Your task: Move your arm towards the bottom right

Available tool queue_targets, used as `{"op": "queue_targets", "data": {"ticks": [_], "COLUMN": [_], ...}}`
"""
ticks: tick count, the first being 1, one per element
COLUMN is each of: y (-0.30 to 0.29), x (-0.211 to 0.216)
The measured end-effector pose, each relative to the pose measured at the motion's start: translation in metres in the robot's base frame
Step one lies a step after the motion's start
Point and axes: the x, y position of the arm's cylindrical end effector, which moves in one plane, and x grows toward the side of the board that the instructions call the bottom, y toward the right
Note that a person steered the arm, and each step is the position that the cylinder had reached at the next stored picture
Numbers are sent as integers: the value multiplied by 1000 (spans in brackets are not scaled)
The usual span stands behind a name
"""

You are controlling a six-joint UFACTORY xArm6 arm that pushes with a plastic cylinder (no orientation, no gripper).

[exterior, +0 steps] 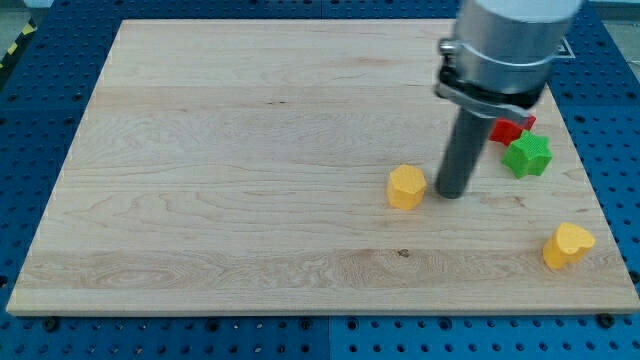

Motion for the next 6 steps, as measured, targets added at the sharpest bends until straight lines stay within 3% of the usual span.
{"op": "queue_targets", "data": {"ticks": [2,3,4,6], "y": [115,145,140,118], "x": [36,59,91,109]}}
